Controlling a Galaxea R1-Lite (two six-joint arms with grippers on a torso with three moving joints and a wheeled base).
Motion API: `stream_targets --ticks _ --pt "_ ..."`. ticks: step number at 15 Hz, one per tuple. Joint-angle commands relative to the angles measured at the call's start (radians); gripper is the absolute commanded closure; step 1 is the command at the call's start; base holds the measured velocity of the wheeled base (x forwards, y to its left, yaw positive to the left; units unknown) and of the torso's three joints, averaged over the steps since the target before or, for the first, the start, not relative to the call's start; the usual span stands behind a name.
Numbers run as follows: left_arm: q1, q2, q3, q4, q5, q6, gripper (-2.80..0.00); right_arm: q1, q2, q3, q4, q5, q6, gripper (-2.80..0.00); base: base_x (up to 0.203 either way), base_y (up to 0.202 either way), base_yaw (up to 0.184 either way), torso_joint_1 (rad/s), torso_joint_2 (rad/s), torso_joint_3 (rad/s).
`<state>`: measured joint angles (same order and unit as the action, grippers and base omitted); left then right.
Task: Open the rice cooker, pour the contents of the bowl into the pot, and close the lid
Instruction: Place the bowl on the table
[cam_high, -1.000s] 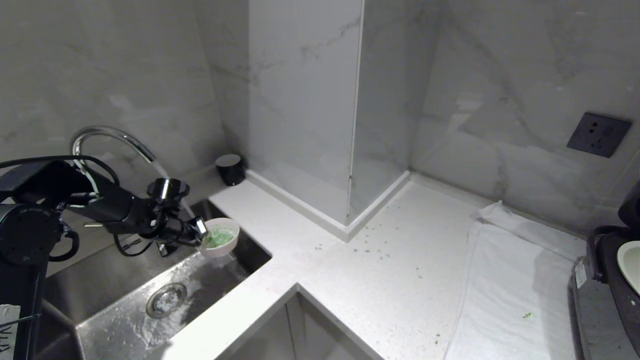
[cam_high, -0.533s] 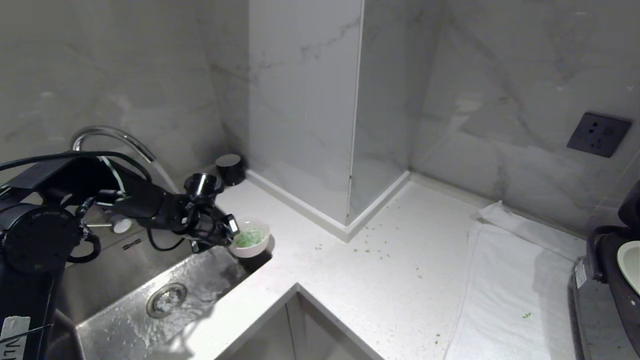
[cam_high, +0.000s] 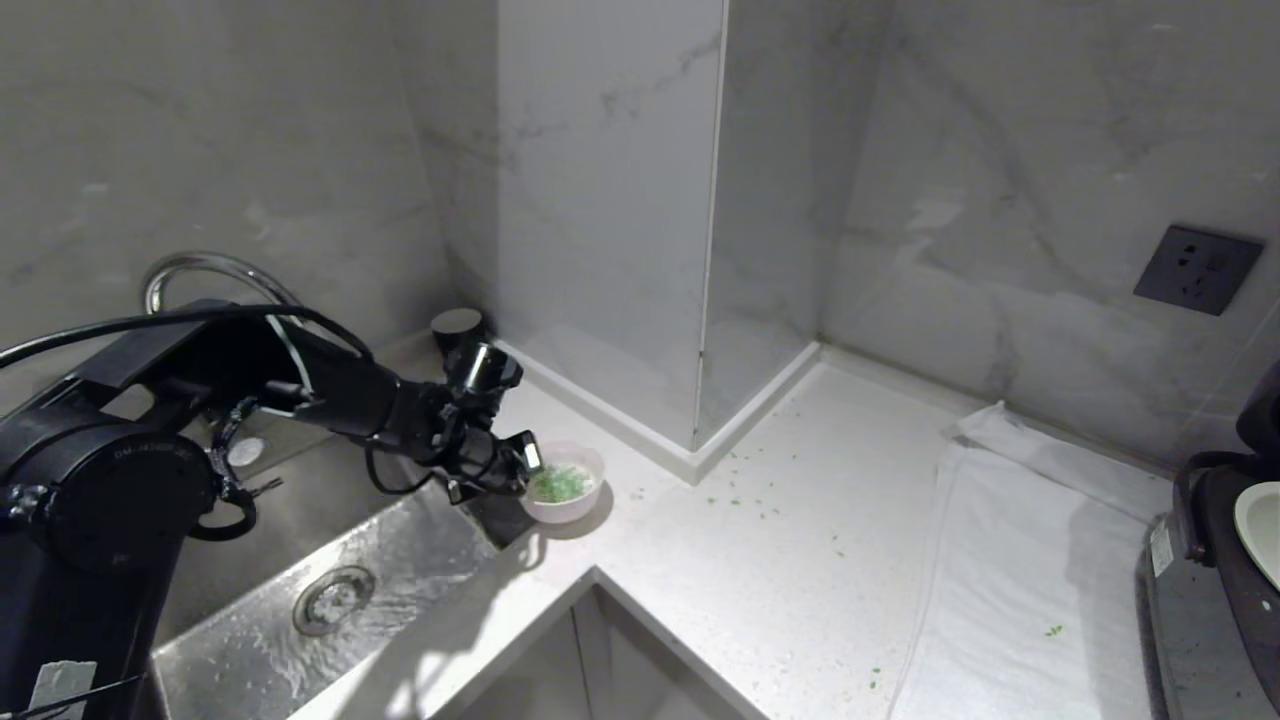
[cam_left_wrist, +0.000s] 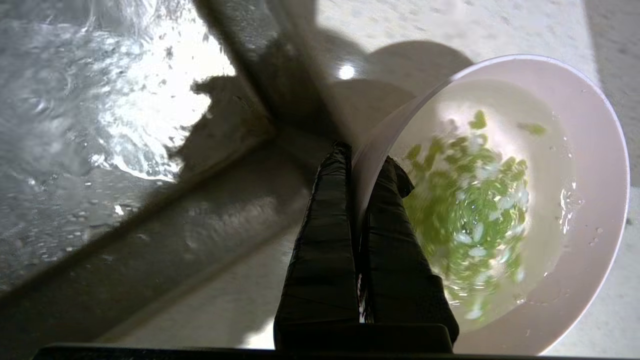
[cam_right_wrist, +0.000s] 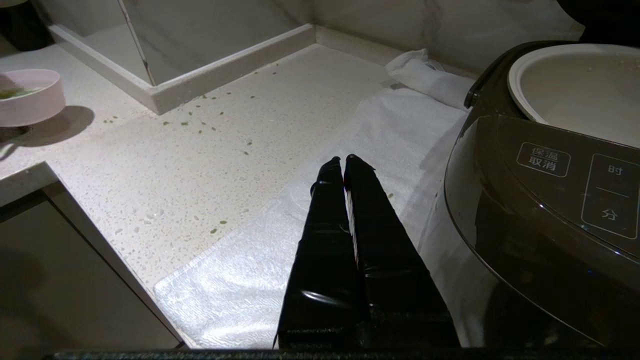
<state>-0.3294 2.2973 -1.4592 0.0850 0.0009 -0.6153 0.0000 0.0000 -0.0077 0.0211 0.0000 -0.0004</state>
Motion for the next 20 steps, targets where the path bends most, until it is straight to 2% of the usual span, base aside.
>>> stream_targets --ticks 1,9,18,20 --pt "-0.049 0.026 -0.039 0.015 0.004 -0.015 0.00 0.000 0.000 0.000 0.000 0.000 0.000 0.00 0.000 0.000 0.000 0.000 0.00 0.000" --pt "-0.253 0.089 -0.179 0.121 0.008 -0.077 0.00 0.000 0.000 0.000 0.000 0.000 -0.001 0.00 0.000 0.000 0.000 0.000 0.00 0.000" --pt "-0.390 0.120 -0.197 0.138 0.008 -0.081 0.00 0.000 0.000 0.000 0.000 0.000 0.000 0.00 0.000 0.000 0.000 0.000 0.00 0.000" --pt "-0.424 0.148 -0.211 0.134 0.030 -0.080 0.00 0.000 0.000 0.000 0.000 0.000 0.000 0.00 0.000 0.000 0.000 0.000 0.00 0.000"
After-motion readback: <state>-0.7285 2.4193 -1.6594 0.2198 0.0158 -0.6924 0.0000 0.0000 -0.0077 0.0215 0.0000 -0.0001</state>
